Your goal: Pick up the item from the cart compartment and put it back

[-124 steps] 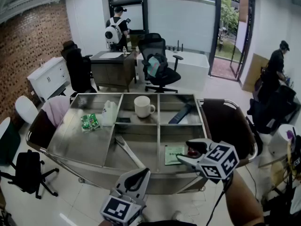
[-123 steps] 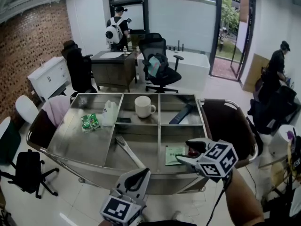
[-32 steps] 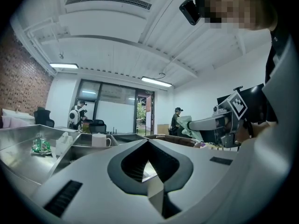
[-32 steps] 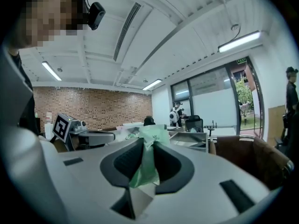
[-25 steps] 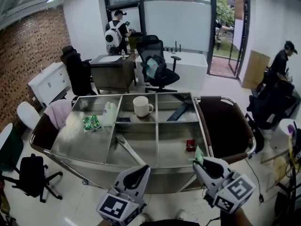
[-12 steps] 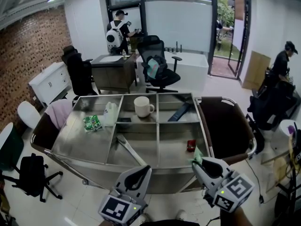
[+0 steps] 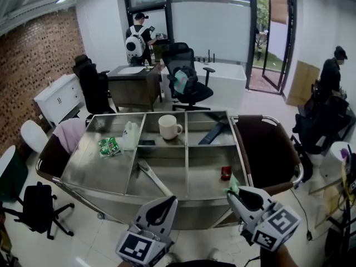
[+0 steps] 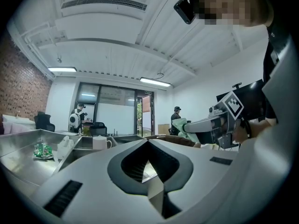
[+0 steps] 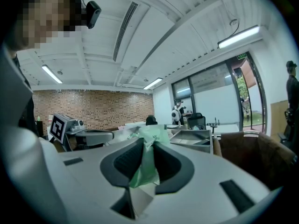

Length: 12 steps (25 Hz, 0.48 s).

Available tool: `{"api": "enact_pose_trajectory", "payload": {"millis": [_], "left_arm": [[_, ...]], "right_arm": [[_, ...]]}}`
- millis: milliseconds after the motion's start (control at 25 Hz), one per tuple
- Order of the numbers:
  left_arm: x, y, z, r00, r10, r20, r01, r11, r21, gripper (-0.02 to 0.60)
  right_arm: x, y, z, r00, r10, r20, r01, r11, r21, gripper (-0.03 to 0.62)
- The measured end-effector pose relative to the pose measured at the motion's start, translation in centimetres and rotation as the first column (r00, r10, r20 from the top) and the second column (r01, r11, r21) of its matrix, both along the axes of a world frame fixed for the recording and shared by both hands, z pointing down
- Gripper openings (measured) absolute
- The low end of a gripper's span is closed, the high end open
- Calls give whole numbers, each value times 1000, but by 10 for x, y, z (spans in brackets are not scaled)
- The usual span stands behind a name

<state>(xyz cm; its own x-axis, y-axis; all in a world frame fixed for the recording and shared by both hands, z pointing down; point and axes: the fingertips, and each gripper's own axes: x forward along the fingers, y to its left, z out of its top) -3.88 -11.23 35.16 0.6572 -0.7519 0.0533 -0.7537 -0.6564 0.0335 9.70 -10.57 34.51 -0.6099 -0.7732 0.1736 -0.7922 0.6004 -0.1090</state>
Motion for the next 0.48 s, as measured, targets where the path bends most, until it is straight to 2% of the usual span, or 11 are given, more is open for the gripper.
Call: {"api": "enact_pose_trajectory", "payload": {"millis": [480], "left_arm": [[-4,-3,2,1000,-10,-8,10,1000,3,0]], "right_arm": [[-2,-6,-2,1000,2,-5,-2,1000,6,86]]}}
